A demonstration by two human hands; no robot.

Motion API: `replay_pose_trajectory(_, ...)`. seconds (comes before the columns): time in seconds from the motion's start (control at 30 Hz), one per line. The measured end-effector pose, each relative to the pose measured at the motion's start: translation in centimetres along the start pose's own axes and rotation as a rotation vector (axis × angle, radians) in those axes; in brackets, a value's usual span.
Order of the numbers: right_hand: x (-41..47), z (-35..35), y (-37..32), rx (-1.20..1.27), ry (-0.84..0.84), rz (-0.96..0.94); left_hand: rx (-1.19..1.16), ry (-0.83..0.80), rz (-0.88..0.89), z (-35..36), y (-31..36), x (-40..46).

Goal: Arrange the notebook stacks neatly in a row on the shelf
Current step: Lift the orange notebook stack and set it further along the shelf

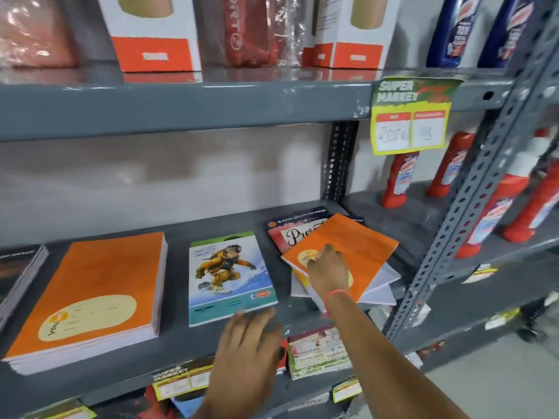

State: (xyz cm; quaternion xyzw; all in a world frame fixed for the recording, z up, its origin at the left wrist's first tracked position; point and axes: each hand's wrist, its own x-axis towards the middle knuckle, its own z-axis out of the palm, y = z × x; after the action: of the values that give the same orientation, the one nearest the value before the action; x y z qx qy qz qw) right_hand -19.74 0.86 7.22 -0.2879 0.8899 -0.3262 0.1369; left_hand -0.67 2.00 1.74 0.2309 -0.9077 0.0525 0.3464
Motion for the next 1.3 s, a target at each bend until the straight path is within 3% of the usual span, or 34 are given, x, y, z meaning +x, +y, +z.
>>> replay_pose_trajectory(0.1, 1.0, -1.9, 2.9, 0.103, 0.099, 0.209, -0.071, -0.062, -0.119, 1.9, 1.4, 7.2)
replay_pose_trajectory(0.27, 2.1, -3.0, 6.9, 0.252, 0.007, 0.331, -0.22, -0.561, -0.453, 6.3, 0.0, 15.5)
replay_pose_trajectory(0.43, 1.7, -2.9, 8.7, 0.561, -0.017, 0.436, -0.14, -0.817, -0.541, 9.9, -1.0, 18.1)
replay_pose_trajectory(0.67, 2.4, -2.5, 10.1, 0.725, -0.028, 0.514, -0.16, -0.809, -0.669, 11.2, -2.6, 19.2)
replay_pose_trajectory(0.83, 2.5, -4.1, 10.7, 0.966, -0.046, 0.582, -0.618, -0.696, -0.967, 10.6, -2.2, 19.7)
replay_pose_trajectory(0.93, 2.4, -5.3, 10.8, 0.982, -0.052, 0.568, -0.763, -0.622, -1.035, 9.3, -1.5, 19.7)
replay_pose_trajectory(1.2, 2.8, -5.9, 5.9, 0.768, -0.13, 0.32, -0.894, -0.36, -1.081, 2.4, -3.0, 18.5)
replay_pose_trajectory(1.3, 1.8, -4.6, 1.9, 0.864, -0.194, 0.205, -0.911, -0.224, -1.165, -1.4, -6.4, 16.4)
